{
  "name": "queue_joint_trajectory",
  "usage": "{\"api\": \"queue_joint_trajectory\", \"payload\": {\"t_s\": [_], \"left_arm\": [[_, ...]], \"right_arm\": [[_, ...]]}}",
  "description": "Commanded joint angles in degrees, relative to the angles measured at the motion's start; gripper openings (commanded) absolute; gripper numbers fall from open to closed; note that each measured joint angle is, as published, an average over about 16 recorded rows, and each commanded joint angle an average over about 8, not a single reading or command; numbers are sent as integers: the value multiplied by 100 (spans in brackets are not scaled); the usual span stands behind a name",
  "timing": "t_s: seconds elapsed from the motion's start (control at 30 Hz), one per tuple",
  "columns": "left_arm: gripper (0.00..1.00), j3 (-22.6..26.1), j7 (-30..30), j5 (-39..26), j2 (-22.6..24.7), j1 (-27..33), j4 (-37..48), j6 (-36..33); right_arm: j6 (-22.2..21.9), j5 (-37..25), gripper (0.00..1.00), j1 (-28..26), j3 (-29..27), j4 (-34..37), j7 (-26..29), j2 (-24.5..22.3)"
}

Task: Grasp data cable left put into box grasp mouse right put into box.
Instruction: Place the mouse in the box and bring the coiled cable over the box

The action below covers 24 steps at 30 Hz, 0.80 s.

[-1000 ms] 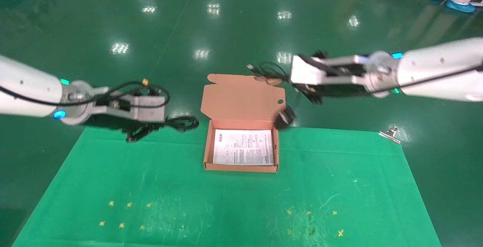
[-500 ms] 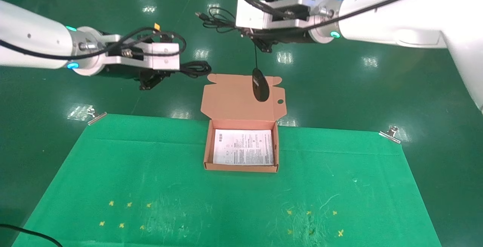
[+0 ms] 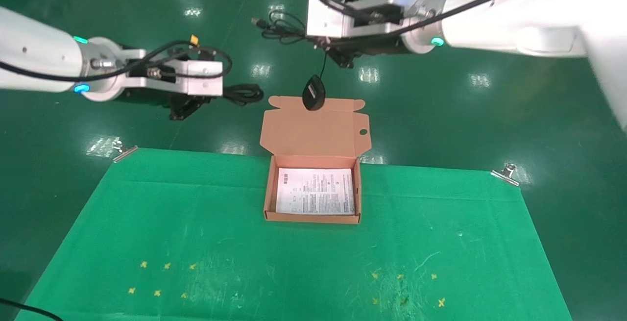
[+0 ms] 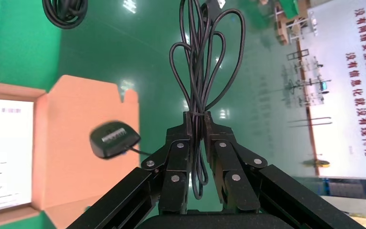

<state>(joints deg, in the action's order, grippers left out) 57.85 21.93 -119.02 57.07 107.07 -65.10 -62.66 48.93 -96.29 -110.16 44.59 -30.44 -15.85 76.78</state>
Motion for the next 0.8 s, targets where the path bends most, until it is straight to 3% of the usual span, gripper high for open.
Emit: {"api": "queue_joint_trajectory", "payload": {"t_s": [0.03,0.8], "left_arm": [[0,19,35,-27,-31,-33,6,-29],[0,319,1026,-917,-585,-312,-581,-750]], "right_arm": [[-18,8,0,53,23,-38,23,-2],[-422,322,0,800,1006,-256,563,139]]}}
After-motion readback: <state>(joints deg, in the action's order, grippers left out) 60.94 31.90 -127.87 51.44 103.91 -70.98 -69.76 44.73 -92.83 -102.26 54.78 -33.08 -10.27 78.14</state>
